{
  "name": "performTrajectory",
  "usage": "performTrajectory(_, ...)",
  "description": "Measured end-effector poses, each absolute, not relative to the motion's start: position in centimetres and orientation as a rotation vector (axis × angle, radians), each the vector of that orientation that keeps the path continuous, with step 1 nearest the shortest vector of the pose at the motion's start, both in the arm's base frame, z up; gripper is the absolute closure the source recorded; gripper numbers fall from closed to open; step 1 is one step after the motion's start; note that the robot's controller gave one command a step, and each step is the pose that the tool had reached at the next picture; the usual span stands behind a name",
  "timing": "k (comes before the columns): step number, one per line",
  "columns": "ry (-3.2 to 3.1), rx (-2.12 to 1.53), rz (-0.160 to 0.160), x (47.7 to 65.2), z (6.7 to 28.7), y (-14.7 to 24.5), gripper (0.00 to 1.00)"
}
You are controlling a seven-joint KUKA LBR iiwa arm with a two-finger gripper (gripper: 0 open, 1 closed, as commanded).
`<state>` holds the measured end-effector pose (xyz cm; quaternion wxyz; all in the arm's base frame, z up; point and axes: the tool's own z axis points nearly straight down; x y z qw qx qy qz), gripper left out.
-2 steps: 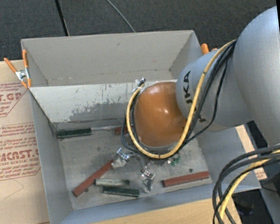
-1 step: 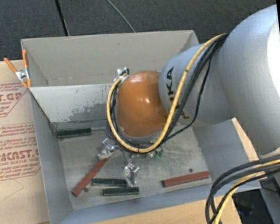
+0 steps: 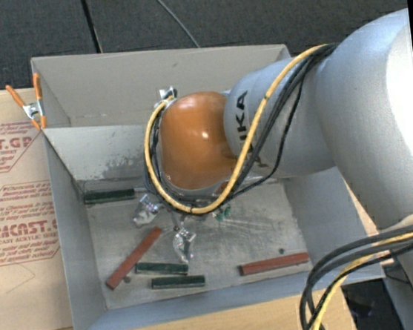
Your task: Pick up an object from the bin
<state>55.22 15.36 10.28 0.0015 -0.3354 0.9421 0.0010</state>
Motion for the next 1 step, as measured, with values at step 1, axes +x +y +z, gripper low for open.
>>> performTrajectory(1, 2.893, -1.180, 0.003, 57.57, 7.66, 15.71, 1.00)
